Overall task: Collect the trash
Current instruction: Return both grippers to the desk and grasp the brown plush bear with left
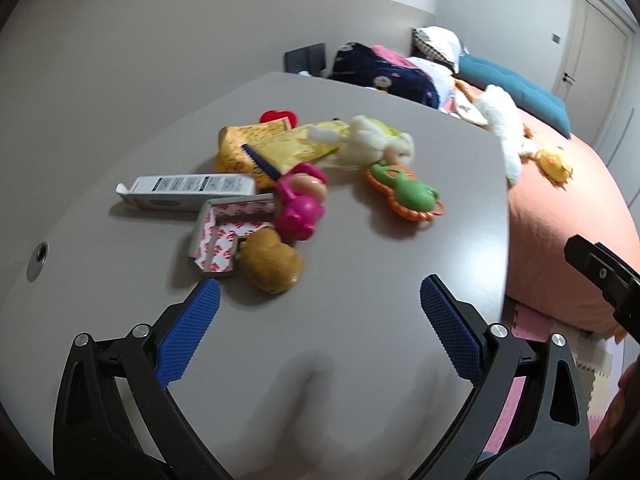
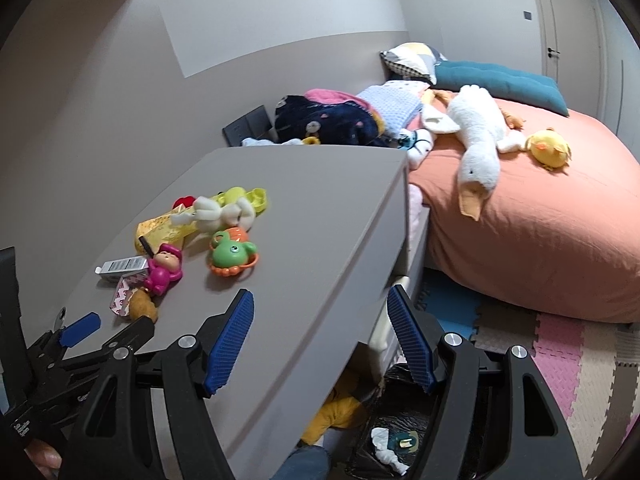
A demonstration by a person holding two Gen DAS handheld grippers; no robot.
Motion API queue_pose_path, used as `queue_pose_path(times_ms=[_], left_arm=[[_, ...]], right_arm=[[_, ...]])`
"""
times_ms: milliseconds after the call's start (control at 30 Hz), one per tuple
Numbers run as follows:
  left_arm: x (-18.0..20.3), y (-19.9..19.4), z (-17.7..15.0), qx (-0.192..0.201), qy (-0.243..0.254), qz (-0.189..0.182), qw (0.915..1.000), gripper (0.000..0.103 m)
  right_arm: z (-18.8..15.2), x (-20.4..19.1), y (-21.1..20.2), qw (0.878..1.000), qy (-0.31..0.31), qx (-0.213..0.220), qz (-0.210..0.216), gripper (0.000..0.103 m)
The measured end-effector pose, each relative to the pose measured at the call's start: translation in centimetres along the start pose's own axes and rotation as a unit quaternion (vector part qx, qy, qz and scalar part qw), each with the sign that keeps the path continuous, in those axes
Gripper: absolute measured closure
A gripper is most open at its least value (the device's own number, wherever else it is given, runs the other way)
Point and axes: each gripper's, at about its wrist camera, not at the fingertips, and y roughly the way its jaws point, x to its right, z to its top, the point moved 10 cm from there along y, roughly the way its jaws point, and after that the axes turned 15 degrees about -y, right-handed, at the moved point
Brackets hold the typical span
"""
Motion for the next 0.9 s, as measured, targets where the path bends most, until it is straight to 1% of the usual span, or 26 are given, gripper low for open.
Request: queue_pose_path(times_ms=[100,167,200,400,633,667,700,733,833,900], left_arm=[[-0.3,1.2,0.1,-0.012,-0.01,0.003,0.9999,0.025],[-0.5,2.1,0.0,-0.021,-0.018,0.004,0.9996,0.03],[-0.6,2.5,0.1,-0.025,-0.022,0.004,0.9994,0.035],[-1.6,4.8,0.6,-0.045,-0.045,0.0,0.998,0.049],[-2.2,6.4,1.8,-0.05,-0.047,-0.004,0.9976,0.062],[-2.4,6.6,2.0,-0.048,-0.045,-0.003,0.9978,0.065],[-2.4,6.7,2.1,-0.047,-0.044,-0.003,0.9979,0.071],[-2.6,6.7,2.3,-0.045,-0.043,-0.005,0.998,0.072],[-3.0,6.7,2.6,-0.044,-0.042,-0.018,0.998,0.072],[-3.5,6.6,2.6,-0.042,-0.041,-0.017,0.9981,0.072]], right_arm=[[0.1,-0.7,0.7,1.0,-0.006,-0.004,0.004,0.033],[0.3,-1.2,1.4,1.0,-0.013,-0.008,0.006,0.033],[0.3,-1.4,1.7,1.0,-0.015,-0.01,0.006,0.033],[1.1,-2.5,3.6,0.999,-0.026,-0.016,0.013,0.033],[2.3,-4.2,6.1,0.999,-0.04,-0.023,0.026,0.033],[2.5,-4.5,6.5,0.998,-0.044,-0.024,0.028,0.033],[2.6,-4.8,6.8,0.998,-0.047,-0.026,0.029,0.033],[2.7,-5.1,7.1,0.998,-0.05,-0.027,0.03,0.033],[3.2,-6.0,8.3,0.997,-0.063,-0.032,0.032,0.033],[3.4,-6.5,9.0,0.996,-0.071,-0.036,0.031,0.033]])
